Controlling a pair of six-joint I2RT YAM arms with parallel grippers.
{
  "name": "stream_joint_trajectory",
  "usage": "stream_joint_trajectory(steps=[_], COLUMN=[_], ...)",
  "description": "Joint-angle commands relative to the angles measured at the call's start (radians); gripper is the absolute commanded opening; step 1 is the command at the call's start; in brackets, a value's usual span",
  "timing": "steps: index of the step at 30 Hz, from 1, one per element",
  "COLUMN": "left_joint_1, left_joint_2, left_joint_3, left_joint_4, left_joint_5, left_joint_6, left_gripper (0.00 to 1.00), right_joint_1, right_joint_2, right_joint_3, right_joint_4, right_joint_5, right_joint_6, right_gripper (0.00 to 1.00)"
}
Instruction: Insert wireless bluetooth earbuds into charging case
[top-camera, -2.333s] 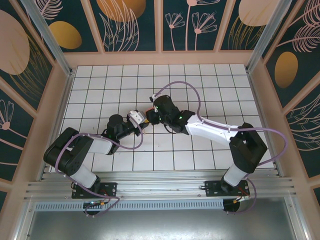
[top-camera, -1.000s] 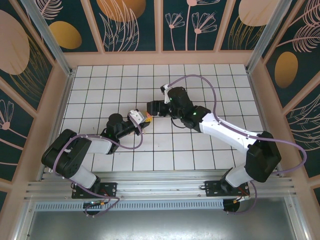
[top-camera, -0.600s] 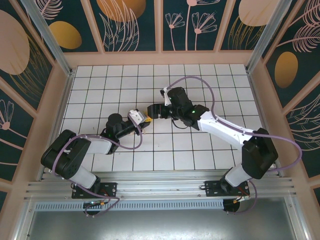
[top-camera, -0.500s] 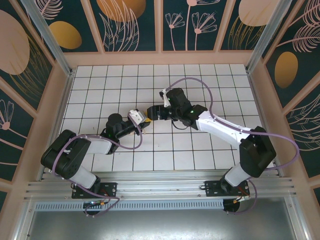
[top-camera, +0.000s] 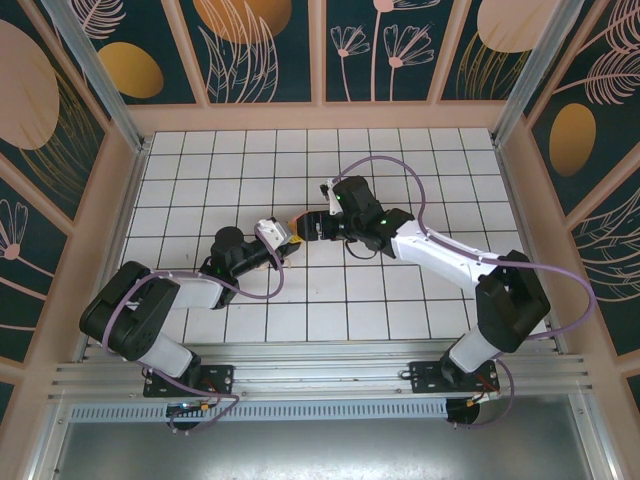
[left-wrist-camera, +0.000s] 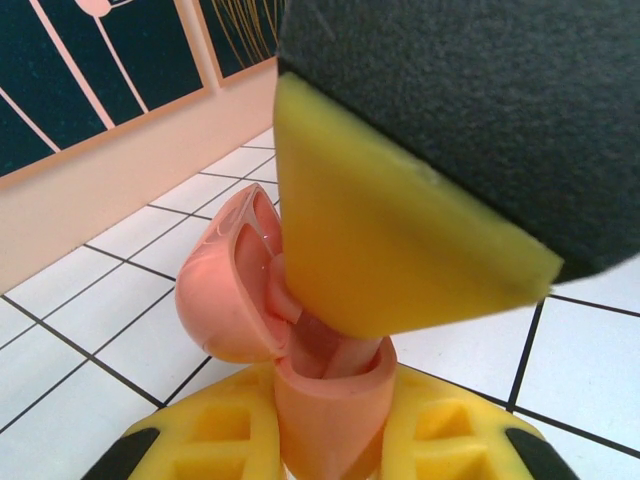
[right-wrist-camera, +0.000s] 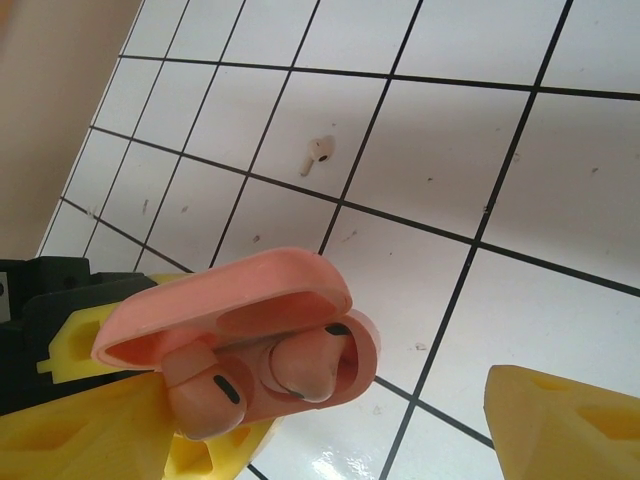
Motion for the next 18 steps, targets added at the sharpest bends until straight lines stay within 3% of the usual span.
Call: stream_joint_trajectory(steps=[1,18], left_joint_1=[-0.005,-0.005], left_joint_2=[-0.025,-0.025], left_joint_3=[0.000,-0.001], left_joint_4=[0.034,0.028], left_joint_5=[0.027,0.026], left_joint_6=[-0.005,-0.004], left_gripper=[0.09,0.10], right_joint_1=[-0.010,-0.011], right_joint_2=[0.022,-0.037], right_joint_3=[0.029,0.025], right_joint_4=[0.031,0.070], right_joint_5=[-0.025,-0.063], right_joint_6=[0.024,0.021], right_gripper=[0.80,0.83])
